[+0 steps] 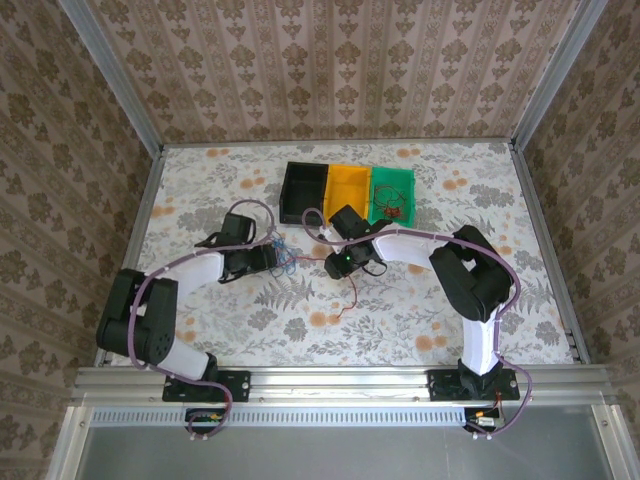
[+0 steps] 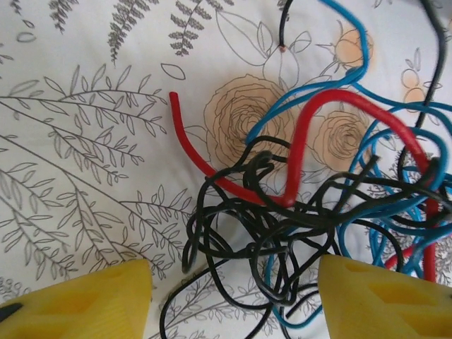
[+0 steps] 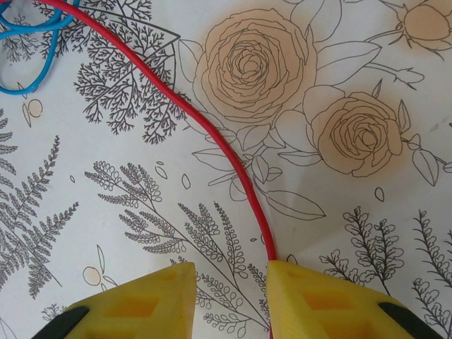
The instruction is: Untangle the cables
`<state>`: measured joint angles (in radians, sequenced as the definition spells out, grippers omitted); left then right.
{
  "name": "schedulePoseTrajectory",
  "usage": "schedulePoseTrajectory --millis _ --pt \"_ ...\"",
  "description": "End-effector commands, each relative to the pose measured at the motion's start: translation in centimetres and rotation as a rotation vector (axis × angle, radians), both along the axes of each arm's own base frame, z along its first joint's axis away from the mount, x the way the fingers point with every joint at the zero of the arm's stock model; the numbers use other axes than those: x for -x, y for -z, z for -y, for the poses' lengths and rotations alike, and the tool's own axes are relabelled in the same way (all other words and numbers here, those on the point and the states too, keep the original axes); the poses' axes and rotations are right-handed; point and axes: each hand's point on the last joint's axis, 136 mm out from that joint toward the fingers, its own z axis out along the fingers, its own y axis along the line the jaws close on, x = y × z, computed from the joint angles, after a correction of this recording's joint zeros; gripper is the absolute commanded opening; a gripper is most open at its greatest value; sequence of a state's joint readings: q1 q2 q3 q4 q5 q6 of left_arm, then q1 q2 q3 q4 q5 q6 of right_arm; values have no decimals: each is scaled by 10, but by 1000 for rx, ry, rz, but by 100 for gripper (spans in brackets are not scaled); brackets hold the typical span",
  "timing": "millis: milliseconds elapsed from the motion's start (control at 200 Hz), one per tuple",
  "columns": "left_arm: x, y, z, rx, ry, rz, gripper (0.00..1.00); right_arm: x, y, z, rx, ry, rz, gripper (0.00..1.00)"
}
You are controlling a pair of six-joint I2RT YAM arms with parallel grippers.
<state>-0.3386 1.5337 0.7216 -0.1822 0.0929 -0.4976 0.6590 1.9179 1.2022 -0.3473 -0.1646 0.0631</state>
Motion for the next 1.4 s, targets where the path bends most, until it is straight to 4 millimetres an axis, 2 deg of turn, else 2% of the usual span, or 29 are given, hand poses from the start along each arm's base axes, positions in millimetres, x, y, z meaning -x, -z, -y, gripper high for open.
schedulePoseTrajectory --millis 0,85,260,340,440,490,550,635,745,990,1125,1210,1285,1395 --pt "-16 -1 5 12 12 27 54 5 -4 2 -16 4 -11 28" --pt "-21 4 7 15 10 18 44 10 1 1 -23 5 -35 23" --pt "-23 12 8 11 -1 -2 17 11 1 6 -31 22 -33 9" --pt "-24 13 7 8 -14 -3 12 8 -3 11 -43 46 -22 5" --pt "-24 13 6 9 -26 -2 7 3 -10 15 -61 76 -6 7" --pt "-24 13 6 11 -26 -2 4 2 -14 15 -70 76 2 16" --pt "-24 13 6 10 -28 -3 2 2 -18 16 -78 83 15 30" --pt "-23 13 8 10 -23 0 0 2 -21 17 -82 86 24 36" --pt "-22 13 9 9 -18 -1 0 6 -16 17 -74 73 3 36" --pt "-24 11 14 13 -9 8 0 31 4 5 -37 -33 -89 34" --pt "-25 9 16 15 -5 12 0 30 8 4 -12 -36 -83 33" --pt "-25 9 17 14 -1 12 0 17 0 11 9 13 -6 33" --pt "-24 10 17 8 0 9 0 5 -16 15 -8 53 80 34" --pt "-22 11 17 1 2 6 0 2 -35 7 -66 36 126 34"
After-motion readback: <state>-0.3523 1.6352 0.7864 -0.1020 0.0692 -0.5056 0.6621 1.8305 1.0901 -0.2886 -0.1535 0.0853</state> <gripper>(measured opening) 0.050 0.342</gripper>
